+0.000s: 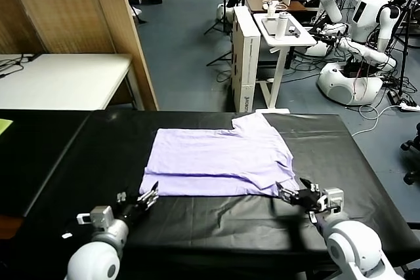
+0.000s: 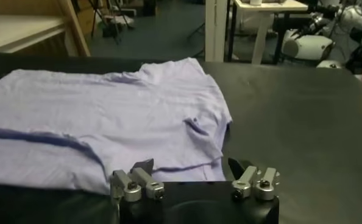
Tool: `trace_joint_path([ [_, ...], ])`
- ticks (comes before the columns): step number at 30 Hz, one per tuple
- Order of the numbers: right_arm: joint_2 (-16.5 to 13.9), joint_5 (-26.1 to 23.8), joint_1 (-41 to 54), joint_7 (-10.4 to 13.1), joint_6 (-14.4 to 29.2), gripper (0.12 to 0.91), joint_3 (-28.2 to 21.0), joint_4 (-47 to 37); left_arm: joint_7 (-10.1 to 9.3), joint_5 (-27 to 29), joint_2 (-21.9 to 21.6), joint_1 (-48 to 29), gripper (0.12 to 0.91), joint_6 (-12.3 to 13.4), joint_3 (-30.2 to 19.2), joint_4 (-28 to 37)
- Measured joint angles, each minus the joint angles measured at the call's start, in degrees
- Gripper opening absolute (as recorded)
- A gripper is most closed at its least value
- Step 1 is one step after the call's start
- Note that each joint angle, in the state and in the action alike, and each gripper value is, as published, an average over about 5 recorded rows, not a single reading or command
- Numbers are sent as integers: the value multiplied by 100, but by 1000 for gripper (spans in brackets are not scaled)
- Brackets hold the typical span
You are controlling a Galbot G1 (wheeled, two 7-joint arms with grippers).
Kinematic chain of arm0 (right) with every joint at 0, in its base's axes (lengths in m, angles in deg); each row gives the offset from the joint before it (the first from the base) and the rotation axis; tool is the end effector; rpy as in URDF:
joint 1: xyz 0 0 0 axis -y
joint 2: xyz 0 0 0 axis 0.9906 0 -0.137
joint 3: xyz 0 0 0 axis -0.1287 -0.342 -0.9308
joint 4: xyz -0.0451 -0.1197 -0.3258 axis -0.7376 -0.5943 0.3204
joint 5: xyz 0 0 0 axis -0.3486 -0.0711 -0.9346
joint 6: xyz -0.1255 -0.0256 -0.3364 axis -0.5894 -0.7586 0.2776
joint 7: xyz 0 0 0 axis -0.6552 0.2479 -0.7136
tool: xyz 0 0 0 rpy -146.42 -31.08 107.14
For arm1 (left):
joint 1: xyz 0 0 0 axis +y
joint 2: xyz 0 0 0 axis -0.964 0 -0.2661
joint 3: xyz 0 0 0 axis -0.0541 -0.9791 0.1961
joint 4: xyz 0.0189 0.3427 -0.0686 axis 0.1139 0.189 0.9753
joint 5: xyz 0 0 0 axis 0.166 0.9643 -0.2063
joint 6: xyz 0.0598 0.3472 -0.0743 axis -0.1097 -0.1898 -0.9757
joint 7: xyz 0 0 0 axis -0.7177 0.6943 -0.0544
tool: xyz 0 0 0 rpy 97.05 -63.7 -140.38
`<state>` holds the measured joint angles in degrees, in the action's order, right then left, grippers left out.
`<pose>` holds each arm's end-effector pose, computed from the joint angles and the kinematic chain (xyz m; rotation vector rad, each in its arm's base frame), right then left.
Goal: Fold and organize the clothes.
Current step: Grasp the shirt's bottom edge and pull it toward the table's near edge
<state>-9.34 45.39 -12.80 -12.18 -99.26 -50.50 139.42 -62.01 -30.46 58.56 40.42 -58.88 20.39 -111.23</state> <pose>0.2404 -0.0864 -0.2518 0.1930 -2.5614 0.0299 0.2152 0.0548 -0.2925 -0.0650 -2.6861 0.2106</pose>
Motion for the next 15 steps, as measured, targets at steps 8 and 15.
trace_joint_path([
  [8, 51, -45, -152, 14, -4, 252, 12, 19, 4, 33, 14, 48, 526, 4, -33, 66],
  [15, 43, -23, -315, 141, -189, 145, 30, 207, 6, 20, -22, 41, 181, 6, -31, 150],
])
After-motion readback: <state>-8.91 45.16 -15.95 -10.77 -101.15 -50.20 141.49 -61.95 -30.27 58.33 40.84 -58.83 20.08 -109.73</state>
